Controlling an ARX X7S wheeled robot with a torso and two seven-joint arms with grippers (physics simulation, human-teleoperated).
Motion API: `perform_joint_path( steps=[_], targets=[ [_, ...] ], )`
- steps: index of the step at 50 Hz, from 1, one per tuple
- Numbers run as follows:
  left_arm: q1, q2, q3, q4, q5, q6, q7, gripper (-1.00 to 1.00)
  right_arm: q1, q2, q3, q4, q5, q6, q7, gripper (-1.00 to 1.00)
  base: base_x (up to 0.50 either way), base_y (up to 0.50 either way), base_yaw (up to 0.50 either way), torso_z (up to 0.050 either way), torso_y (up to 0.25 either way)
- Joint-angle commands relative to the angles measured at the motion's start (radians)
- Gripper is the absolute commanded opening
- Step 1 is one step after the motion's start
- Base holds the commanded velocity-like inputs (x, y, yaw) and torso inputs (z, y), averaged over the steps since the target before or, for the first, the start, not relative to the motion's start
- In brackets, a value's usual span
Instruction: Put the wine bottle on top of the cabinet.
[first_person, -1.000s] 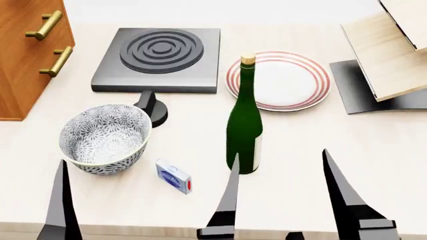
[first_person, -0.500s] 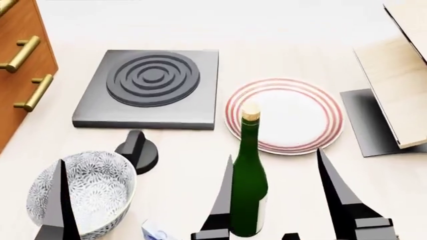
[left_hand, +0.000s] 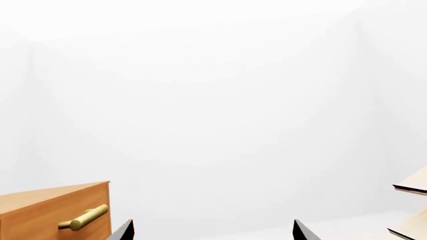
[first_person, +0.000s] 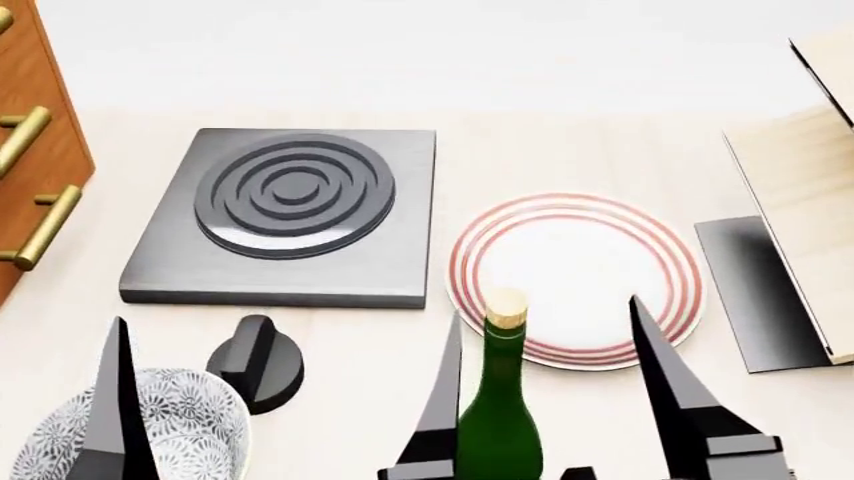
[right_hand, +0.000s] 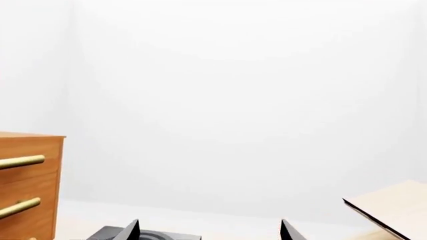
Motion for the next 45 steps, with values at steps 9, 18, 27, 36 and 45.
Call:
perform_joint_path(
  steps=[9, 18, 27, 36, 45],
  targets=[
    [-0.003, -0.005, 0.007, 0.007, -0.001, -0.008, -0.007, 1.0, 0.002, 0.02, -0.015, 0.0, 0.008, 0.002, 0.017, 1.0, 0.0, 0.0, 0.0, 0.0, 0.0],
    [-0.004, -0.004, 0.008, 0.009, -0.001, -0.01, -0.008, 1.0, 0.008, 0.03, -0.028, -0.006, 0.003, 0.01, 0.026, 1.0, 0.04, 0.35, 0.0, 0.0, 0.0],
    [-0.004, -0.004, 0.006, 0.009, -0.002, -0.009, -0.008, 1.0, 0.011, 0.037, -0.031, -0.007, 0.008, 0.01, 0.033, 1.0, 0.08, 0.5, 0.0, 0.0, 0.0],
    [0.0, -0.007, 0.005, 0.005, -0.004, -0.001, -0.01, 1.0, 0.007, 0.033, -0.022, -0.004, 0.022, -0.002, 0.045, 1.0, 0.08, 0.5, 0.0, 0.0, 0.0],
    [-0.001, -0.005, 0.001, 0.012, -0.003, -0.007, -0.007, 1.0, 0.001, 0.037, -0.013, 0.003, 0.045, -0.013, 0.047, 1.0, 0.0, 0.0, 0.0, 0.0, 0.0]
  ],
)
